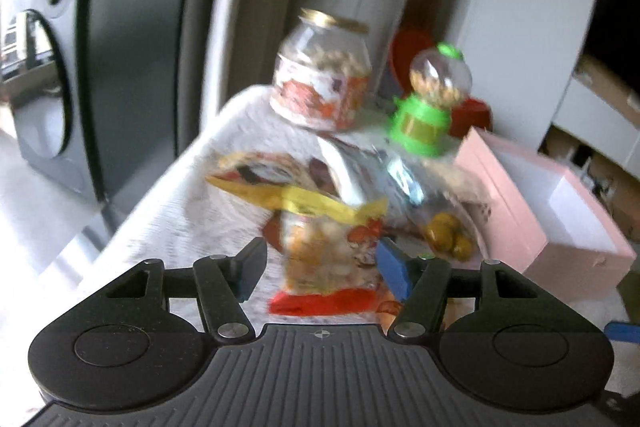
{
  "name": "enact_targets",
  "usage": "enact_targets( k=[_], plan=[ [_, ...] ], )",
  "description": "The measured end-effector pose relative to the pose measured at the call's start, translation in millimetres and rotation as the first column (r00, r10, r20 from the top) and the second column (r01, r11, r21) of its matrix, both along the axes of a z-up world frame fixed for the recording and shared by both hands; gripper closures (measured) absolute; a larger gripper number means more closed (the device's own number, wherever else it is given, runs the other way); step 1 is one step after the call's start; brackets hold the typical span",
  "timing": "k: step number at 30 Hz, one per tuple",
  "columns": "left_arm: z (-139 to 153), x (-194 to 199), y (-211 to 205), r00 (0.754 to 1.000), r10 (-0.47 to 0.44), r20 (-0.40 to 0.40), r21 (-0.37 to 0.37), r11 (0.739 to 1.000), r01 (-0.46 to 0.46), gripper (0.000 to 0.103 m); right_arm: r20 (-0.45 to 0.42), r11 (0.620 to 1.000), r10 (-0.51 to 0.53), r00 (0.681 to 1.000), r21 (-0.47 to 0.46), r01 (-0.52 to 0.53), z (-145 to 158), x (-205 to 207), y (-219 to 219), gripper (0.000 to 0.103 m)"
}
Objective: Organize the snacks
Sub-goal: 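Grasp the yellow cartoon bag with left tool while right tool grasps cake package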
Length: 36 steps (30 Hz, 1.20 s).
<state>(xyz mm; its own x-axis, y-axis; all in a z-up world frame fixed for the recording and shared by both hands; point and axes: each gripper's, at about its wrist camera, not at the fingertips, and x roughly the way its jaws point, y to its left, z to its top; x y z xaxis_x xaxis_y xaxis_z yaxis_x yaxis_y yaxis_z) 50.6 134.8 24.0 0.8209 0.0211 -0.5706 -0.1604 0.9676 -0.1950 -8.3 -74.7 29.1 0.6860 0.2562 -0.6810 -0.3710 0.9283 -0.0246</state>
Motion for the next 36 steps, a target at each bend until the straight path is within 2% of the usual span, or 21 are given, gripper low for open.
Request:
enact_targets(
  k=[2, 5, 6, 8, 10, 12, 13, 16, 18, 22, 24, 25, 26, 28, 32, 36],
  plan=[
    [-8, 12, -9, 1.000, 0.007, -0.022, 0.050, 0.999, -0.006, 0.033, -0.005, 1.000, 0.018, 1.000, -0.003, -0.018, 1, -1, 6, 0.000],
    [-20, 27, -15, 0.998, 0.028, -0.059, 0.145, 0.989, -0.019, 0.033, -0.007, 0.999, 0.026, 1.000, -0.021, -0.026, 1, -1, 11, 0.000],
    [-19, 27, -13, 0.998, 0.020, -0.059, 0.147, 0.989, -0.011, 0.033, -0.002, 0.999, 0.032, 0.999, -0.023, -0.032, 1, -1, 13, 0.000],
    [-16, 19, -10, 0.999, -0.001, -0.033, 0.143, 0.990, 0.005, 0.043, 0.017, 0.998, 0.054, 0.998, -0.016, -0.053, 5, -2, 14, 0.000],
    [-13, 7, -3, 1.000, -0.030, -0.004, 0.111, 0.993, 0.030, 0.045, 0.040, 0.995, 0.101, 0.994, -0.003, -0.101, 11, 1, 21, 0.000],
    [-4, -14, 11, 0.998, -0.047, 0.033, 0.037, 0.998, 0.046, 0.046, 0.048, 0.986, 0.169, 0.984, -0.001, -0.169, 15, 8, 33, 0.000],
    [1, -18, 16, 0.998, -0.048, 0.041, 0.024, 0.999, 0.047, 0.047, 0.048, 0.979, 0.201, 0.978, 0.004, -0.202, 16, 14, 41, 0.000],
    [16, -39, 32, 0.998, -0.057, 0.041, 0.005, 0.998, 0.057, 0.047, 0.012, 0.959, 0.282, 0.959, 0.028, -0.282, 16, 37, 67, 0.002],
    [22, -52, 45, 0.997, -0.067, 0.032, -0.065, 0.996, 0.069, 0.047, -0.016, 0.955, 0.295, 0.955, 0.023, -0.295, 11, 56, 86, 0.007],
    [28, -75, 54, 0.997, -0.073, 0.030, -0.115, 0.990, 0.076, 0.047, -0.100, 0.946, 0.325, 0.941, 0.042, -0.322, -2, 82, 107, 0.009],
    [28, -83, 54, 0.996, -0.086, 0.024, -0.132, 0.987, 0.088, 0.047, -0.132, 0.941, 0.339, 0.931, 0.043, -0.337, -5, 81, 110, 0.015],
    [28, -88, 52, 0.995, -0.101, 0.016, -0.144, 0.984, 0.102, 0.047, -0.131, 0.936, 0.353, 0.926, 0.031, -0.352, -5, 76, 110, 0.027],
    [26, -89, 49, 0.994, -0.112, 0.008, -0.149, 0.982, 0.112, 0.047, -0.125, 0.930, 0.366, 0.922, 0.010, -0.368, -4, 69, 111, 0.044],
    [22, -91, 42, 0.991, -0.132, -0.015, -0.151, 0.980, 0.128, 0.047, -0.126, 0.931, 0.362, 0.924, -0.008, -0.366, 3, 55, 104, 0.047],
    [14, -94, 22, 0.979, -0.199, -0.052, -0.171, 0.967, 0.188, 0.047, -0.135, 0.941, 0.338, 0.932, 0.034, -0.336, 18, 28, 69, 0.050],
    [17, -89, -12, 0.939, -0.337, -0.070, -0.185, 0.929, 0.319, 0.047, -0.091, 0.968, 0.252, 0.963, 0.013, -0.252, 28, 2, 20, 0.051]
  ],
)
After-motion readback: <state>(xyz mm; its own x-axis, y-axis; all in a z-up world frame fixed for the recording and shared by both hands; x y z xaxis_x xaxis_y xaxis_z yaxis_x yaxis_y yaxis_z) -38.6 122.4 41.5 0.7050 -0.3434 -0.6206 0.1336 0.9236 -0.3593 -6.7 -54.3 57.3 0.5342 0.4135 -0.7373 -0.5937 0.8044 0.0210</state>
